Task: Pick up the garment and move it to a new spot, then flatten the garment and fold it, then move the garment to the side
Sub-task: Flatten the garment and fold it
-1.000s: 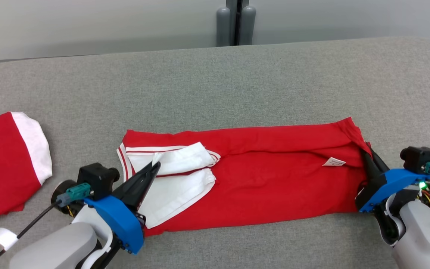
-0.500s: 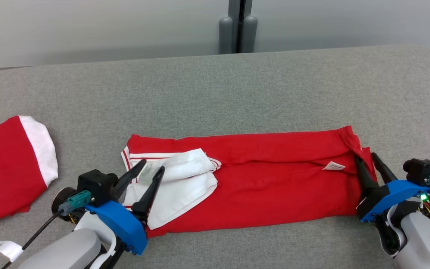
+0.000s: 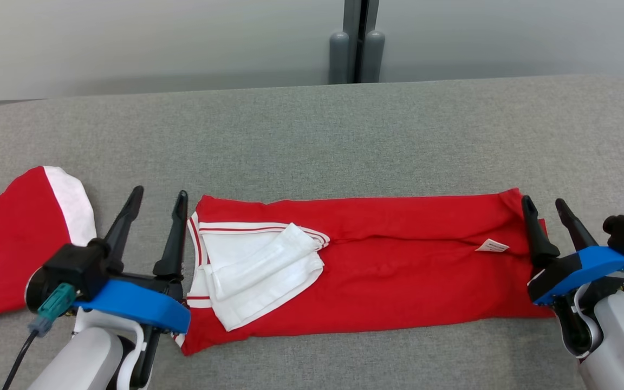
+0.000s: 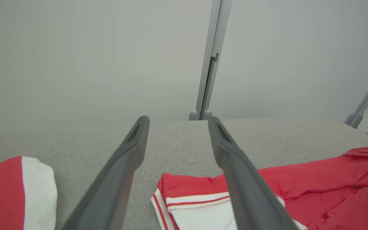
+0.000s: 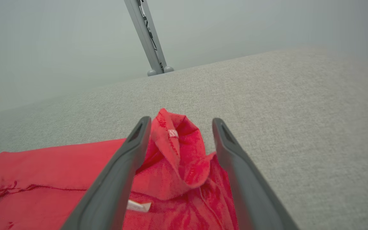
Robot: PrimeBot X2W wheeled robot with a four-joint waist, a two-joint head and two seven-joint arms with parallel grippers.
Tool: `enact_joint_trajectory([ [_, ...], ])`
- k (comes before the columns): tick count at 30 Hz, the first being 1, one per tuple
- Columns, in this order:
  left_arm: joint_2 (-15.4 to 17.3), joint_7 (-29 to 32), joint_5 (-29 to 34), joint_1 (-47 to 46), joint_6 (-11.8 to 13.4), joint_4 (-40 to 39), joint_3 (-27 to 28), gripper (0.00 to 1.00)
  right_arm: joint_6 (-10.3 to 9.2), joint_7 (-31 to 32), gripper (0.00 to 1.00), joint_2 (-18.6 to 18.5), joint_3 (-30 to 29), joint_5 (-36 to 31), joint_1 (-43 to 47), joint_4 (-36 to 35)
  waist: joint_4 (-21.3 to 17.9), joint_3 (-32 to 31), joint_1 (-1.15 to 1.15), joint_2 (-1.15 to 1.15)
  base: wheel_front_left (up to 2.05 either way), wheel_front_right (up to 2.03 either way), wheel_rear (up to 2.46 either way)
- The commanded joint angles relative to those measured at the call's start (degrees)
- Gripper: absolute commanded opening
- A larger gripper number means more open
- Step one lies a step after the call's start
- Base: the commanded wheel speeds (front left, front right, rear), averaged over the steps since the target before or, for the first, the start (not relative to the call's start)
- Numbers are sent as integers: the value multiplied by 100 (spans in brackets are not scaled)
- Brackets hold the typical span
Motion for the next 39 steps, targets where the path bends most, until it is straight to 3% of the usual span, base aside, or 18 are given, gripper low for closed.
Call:
enact_joint_trajectory([
  [1,-64,-25,77,120,-27,-34,129,100,3,5,100,8,-17,-28,27,-46,9,1,0,0,0,0,0],
  [7,-547,-26,773,671,-254,-104,1243,100,3,78,100,18,-145,-105,1,-206,70,-2,0,0,0,0,0],
  [14,-1058,-26,1439,1001,-577,-143,2229,100,3,361,100,48,-432,-485,-67,272,174,64,0,0,0,0,0],
  [27,-1723,-26,2262,1122,-1144,10,3270,100,2,490,100,373,-763,-756,-131,1517,302,228,0,0,0,0,0],
  [28,-1756,-26,2307,1128,-1181,26,3326,100,3,485,58,411,-733,-729,-128,1548,298,228,0,0,0,0,0],
  [30,-1822,-27,2393,1142,-1241,55,3439,100,9,437,0,506,-647,-691,-133,1537,282,221,0,0,0,0,0],
  [39,-2086,-26,2698,1237,-1400,127,3866,100,2,288,0,273,-483,-311,-189,1349,168,97,0,0,0,0,0],
])
